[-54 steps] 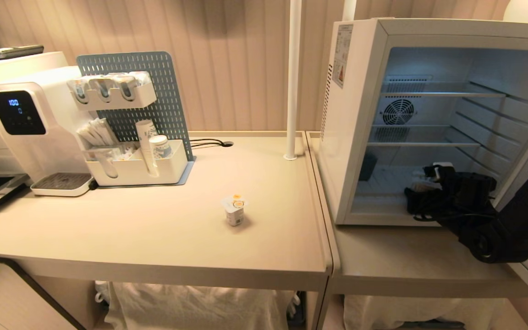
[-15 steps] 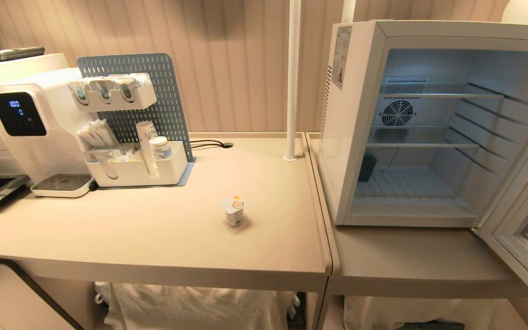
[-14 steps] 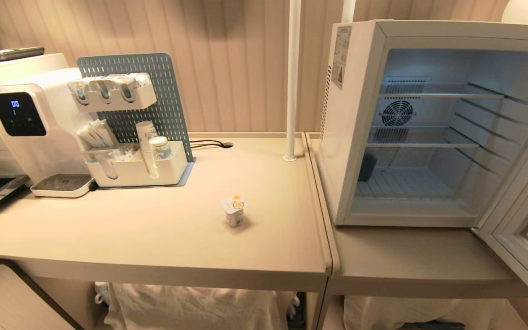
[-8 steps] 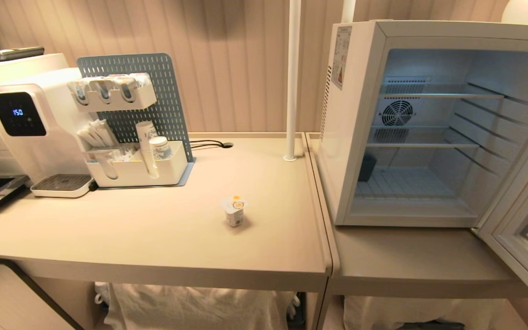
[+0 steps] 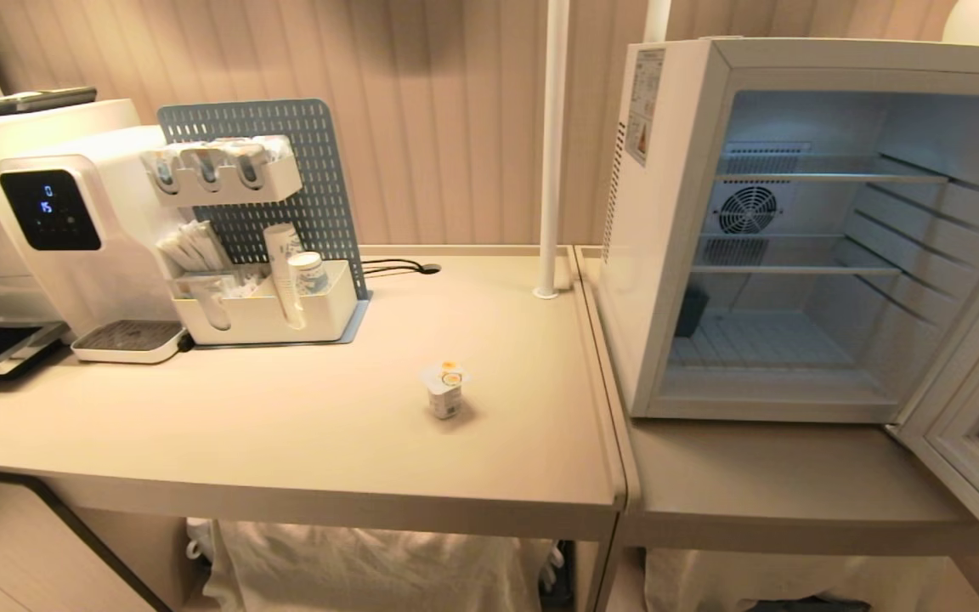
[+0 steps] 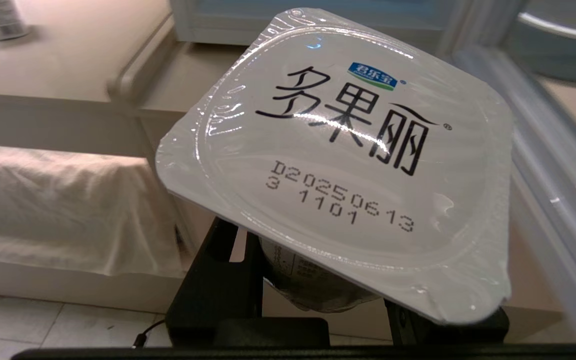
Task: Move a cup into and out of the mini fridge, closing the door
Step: Place the yoghurt on the table
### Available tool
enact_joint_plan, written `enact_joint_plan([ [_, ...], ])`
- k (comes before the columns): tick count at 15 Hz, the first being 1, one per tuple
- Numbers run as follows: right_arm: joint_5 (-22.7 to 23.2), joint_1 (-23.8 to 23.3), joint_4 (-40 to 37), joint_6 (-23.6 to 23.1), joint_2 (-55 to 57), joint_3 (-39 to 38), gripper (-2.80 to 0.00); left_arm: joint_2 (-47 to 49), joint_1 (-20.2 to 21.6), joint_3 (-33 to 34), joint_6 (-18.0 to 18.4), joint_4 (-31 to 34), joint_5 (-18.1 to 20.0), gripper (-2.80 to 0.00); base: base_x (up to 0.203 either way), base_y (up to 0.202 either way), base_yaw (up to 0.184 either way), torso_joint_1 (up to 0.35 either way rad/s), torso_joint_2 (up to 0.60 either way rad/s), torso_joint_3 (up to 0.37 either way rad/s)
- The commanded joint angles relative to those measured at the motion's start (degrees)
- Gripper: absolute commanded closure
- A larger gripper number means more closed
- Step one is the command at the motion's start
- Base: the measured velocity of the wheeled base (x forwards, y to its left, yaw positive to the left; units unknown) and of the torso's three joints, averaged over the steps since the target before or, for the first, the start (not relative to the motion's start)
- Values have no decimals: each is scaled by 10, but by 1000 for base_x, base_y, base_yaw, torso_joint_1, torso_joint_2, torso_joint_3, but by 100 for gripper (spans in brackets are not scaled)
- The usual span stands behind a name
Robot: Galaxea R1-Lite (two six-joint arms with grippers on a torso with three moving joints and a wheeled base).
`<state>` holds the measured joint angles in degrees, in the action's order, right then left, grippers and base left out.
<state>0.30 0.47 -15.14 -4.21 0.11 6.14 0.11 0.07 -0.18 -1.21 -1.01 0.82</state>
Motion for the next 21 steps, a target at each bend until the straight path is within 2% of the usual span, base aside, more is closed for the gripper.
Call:
enact_joint_plan([
  [1, 0, 1, -1, -1, 0, 0, 0, 0, 0, 0, 0, 0, 0, 0, 0, 181, -4, 2, 0, 7],
  [21, 0, 1, -1, 2, 0, 0, 0, 0, 0, 0, 0, 0, 0, 0, 0, 192, 1, 3, 3, 3],
])
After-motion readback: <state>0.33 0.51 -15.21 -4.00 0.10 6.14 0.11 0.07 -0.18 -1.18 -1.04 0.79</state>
